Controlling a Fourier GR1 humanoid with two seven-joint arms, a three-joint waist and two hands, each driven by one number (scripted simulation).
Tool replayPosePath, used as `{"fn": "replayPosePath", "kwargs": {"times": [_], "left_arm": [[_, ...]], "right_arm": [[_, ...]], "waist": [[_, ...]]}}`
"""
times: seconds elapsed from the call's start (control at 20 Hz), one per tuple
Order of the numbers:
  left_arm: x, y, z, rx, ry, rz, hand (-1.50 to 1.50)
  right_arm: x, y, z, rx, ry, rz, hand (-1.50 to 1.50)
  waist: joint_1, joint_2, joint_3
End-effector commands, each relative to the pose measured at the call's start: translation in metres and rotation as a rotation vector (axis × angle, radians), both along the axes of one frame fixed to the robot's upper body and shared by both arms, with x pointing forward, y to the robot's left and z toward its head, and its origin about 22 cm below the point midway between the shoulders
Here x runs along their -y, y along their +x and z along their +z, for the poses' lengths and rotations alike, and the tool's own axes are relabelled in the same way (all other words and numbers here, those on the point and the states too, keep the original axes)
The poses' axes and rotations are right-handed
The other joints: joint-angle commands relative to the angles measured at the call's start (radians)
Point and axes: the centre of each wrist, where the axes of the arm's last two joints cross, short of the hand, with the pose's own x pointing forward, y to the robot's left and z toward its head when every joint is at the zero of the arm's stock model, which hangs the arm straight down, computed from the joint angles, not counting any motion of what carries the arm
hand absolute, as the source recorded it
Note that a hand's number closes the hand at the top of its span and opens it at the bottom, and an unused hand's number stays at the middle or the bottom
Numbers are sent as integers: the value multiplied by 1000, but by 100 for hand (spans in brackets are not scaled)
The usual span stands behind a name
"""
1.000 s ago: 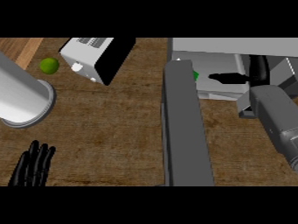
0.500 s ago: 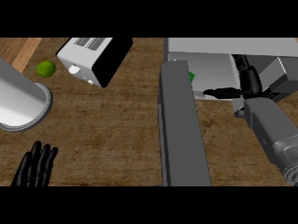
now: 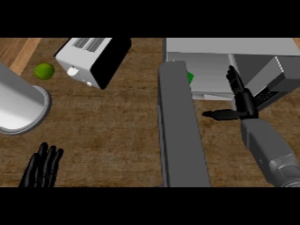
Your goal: Pick up the milk, place it into the microwave and close the microwave
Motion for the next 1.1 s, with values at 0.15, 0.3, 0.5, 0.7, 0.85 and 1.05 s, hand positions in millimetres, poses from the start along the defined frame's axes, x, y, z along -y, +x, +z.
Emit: {"fn": "replayPosePath", "kwargs": {"times": [0.15, 0.3, 0.5, 0.7, 0.85, 1.05], "left_arm": [[12, 4, -8, -18, -11, -87, -150], [15, 6, 7, -26, -1, -177, -150], [7, 5, -15, -89, -11, -293, -150], [4, 40, 4, -50, 71, -312, 150], [30, 38, -1, -64, 55, -310, 150], [33, 46, -16, -106, 88, -368, 150]], "right_arm": [[-1, -46, -46, -59, 118, -12, -150], [19, -72, -62, -92, 133, 9, -150], [35, -95, -72, -96, 237, 67, -150], [33, -124, -89, -81, 269, 102, -150], [55, -136, -85, -45, 266, 105, -150], [65, -163, -91, -43, 276, 94, -150]], "waist": [[-27, 6, 8], [-31, 6, 9], [-36, 3, 7], [-48, 5, 8], [-45, 3, 8], [-45, 2, 7]]}}
